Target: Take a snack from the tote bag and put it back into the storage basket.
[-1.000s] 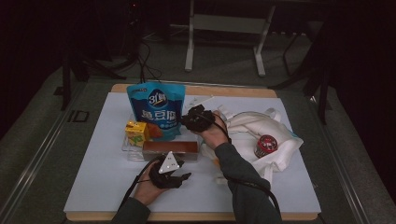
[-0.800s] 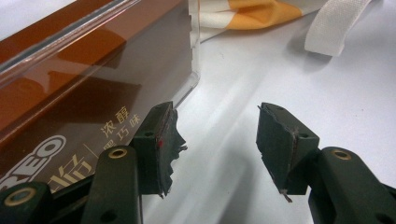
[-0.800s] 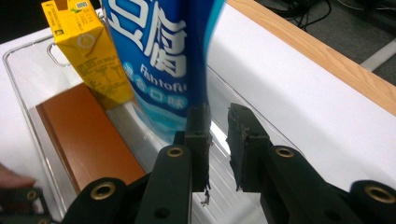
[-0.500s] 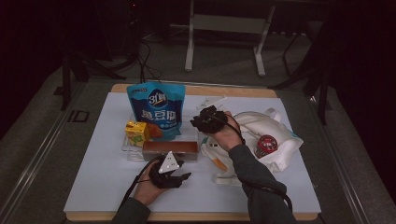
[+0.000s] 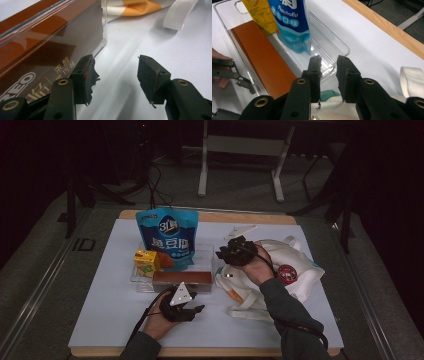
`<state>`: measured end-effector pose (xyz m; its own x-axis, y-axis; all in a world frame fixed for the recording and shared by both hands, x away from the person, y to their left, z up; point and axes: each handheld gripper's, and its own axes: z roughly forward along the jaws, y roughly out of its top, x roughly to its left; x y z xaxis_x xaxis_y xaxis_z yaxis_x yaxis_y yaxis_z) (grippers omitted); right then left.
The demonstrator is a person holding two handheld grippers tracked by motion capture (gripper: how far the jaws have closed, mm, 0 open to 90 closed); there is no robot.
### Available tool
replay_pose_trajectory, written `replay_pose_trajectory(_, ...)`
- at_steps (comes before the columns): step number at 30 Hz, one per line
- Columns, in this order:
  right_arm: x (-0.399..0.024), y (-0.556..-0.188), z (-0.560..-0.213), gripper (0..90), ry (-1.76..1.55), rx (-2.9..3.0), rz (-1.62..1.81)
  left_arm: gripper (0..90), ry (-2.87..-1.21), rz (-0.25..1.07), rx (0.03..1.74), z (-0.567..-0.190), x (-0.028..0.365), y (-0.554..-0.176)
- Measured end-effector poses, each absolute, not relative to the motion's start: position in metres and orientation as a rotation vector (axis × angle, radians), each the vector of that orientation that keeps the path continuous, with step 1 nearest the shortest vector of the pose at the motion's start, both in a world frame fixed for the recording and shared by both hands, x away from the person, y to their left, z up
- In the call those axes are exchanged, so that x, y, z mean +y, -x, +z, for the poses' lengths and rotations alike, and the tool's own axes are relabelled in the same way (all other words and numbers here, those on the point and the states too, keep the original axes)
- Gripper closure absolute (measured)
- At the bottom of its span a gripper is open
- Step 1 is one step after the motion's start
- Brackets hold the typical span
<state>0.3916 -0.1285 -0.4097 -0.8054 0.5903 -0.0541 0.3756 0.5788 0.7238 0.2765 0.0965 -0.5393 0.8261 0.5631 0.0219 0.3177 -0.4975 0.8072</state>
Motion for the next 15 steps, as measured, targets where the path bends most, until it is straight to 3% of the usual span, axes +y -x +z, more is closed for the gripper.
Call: replay_pose_trajectory(15, -0.156, -0.385, -0.410, 64.9, -0.798, 2.524, 1.026, 47.0, -2.129, 0.358, 0.645, -0.539, 0.096, -0.276)
